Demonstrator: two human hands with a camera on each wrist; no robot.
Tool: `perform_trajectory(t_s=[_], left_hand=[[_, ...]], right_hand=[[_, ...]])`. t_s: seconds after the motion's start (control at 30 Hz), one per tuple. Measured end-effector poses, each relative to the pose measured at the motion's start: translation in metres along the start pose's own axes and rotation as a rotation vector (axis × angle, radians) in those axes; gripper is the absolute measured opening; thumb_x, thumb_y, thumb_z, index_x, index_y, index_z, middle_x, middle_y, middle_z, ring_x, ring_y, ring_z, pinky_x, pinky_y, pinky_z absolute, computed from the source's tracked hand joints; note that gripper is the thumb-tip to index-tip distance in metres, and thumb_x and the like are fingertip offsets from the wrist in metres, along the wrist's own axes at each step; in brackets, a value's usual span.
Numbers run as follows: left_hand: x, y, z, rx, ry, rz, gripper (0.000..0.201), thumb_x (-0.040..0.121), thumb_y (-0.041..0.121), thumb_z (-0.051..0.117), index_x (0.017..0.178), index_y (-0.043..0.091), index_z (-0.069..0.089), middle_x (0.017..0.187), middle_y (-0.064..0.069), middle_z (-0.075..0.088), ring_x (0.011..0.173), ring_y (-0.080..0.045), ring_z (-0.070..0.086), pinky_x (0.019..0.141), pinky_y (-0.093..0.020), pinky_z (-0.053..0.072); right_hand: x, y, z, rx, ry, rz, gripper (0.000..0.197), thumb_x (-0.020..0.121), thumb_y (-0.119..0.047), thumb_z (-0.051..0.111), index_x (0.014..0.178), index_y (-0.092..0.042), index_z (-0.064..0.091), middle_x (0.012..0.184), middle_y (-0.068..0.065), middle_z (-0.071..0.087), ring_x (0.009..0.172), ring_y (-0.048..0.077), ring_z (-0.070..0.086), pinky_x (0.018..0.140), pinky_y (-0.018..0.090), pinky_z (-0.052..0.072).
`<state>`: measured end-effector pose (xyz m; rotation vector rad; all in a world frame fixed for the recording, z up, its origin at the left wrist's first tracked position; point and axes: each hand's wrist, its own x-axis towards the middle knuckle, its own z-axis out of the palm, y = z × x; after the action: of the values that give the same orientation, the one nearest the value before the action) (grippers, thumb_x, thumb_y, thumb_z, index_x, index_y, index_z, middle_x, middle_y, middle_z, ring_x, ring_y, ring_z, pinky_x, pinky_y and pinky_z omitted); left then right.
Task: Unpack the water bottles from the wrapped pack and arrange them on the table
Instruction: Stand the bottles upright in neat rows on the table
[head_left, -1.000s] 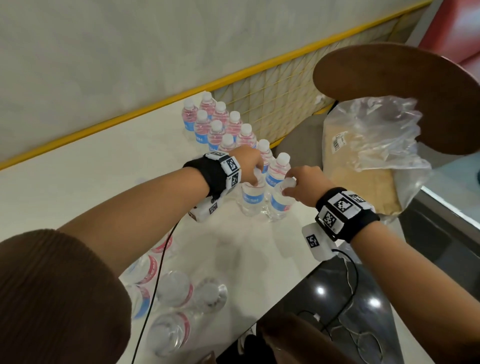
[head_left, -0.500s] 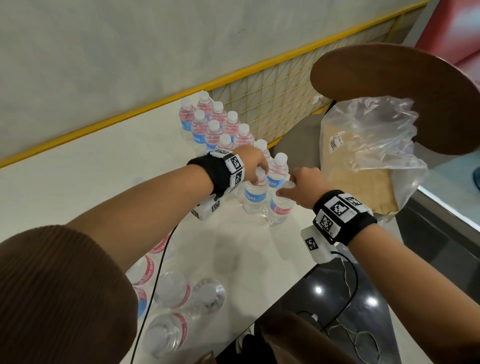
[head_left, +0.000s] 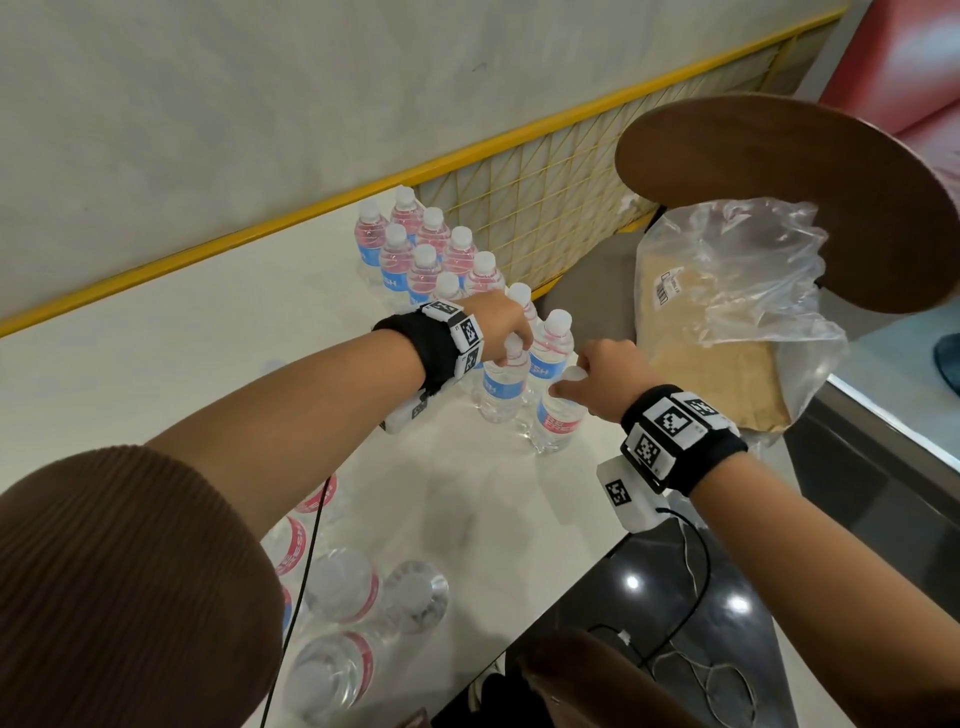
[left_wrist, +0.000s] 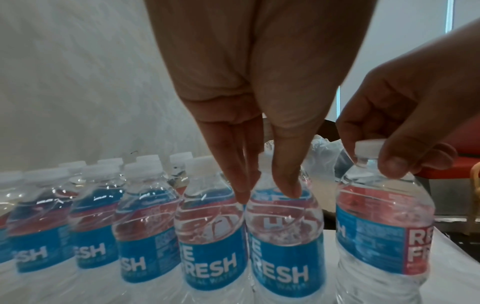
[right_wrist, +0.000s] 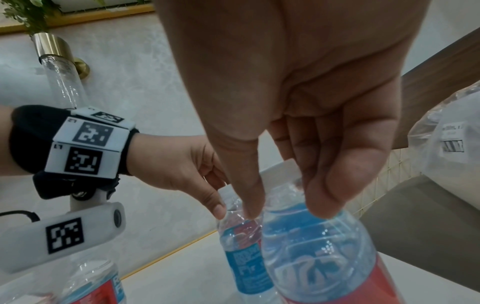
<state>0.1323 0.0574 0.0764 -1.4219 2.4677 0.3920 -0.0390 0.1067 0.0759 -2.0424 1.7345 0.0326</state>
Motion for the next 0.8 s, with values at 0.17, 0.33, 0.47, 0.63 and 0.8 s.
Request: perform_trajectory(t_s=[0.17, 0.33, 0.47, 0.63, 0.8], left_hand=[[0.000, -0.001, 0.000, -0.035, 0.021, -0.024, 0.038, 0.087, 0.017, 0.062, 0.124, 0.022, 0.062, 0.119, -0.007, 0.064, 0.109, -0.028, 0.057, 0.086, -0.031, 0.044], [-0.001, 0.003, -0.001, -0.033, 0.018, 0.000, 0.038, 0.088, 0.013, 0.061, 0.124, 0.021, 0.061, 0.122, -0.007, 0.063, 0.109, -0.029, 0.057, 0.087, -0.032, 0.044], [-0.008, 0.005, 0.000, -0.058, 0.041, 0.003, 0.045, 0.087, 0.015, 0.062, 0.131, 0.021, 0.055, 0.129, -0.005, 0.059, 0.115, -0.026, 0.055, 0.090, -0.031, 0.043], [-0.037, 0.020, 0.017, -0.020, 0.162, 0.055, 0.071, 0.075, 0.042, 0.072, 0.136, 0.028, 0.041, 0.132, -0.001, 0.042, 0.121, -0.023, 0.042, 0.087, -0.038, 0.048], [-0.054, 0.034, 0.035, -0.008, 0.091, 0.080, 0.076, 0.067, 0.057, 0.074, 0.129, 0.024, 0.046, 0.122, -0.001, 0.046, 0.112, -0.020, 0.047, 0.074, -0.032, 0.044]], right_hand=[[0.001, -0.002, -0.001, 0.006, -0.009, 0.002, 0.044, 0.083, -0.035, 0.068, 0.061, -0.024, 0.032, 0.063, -0.003, 0.046, 0.071, 0.022, 0.057, 0.047, 0.019, 0.035], [-0.003, -0.006, -0.003, -0.004, -0.012, -0.016, 0.043, 0.086, -0.035, 0.066, 0.061, -0.025, 0.032, 0.073, 0.003, 0.054, 0.073, 0.021, 0.057, 0.049, 0.016, 0.035], [-0.010, -0.009, -0.007, -0.032, -0.017, -0.041, 0.045, 0.087, -0.034, 0.064, 0.060, -0.026, 0.029, 0.068, -0.001, 0.049, 0.074, 0.021, 0.056, 0.052, 0.016, 0.034], [-0.011, -0.009, 0.000, 0.010, -0.083, 0.033, 0.040, 0.082, -0.038, 0.067, 0.059, -0.018, 0.041, 0.067, 0.005, 0.061, 0.060, 0.021, 0.060, 0.056, 0.025, 0.049], [-0.011, -0.029, 0.017, 0.145, -0.209, -0.003, 0.030, 0.083, -0.033, 0.064, 0.071, -0.006, 0.060, 0.070, 0.013, 0.070, 0.059, 0.021, 0.068, 0.070, 0.032, 0.060]])
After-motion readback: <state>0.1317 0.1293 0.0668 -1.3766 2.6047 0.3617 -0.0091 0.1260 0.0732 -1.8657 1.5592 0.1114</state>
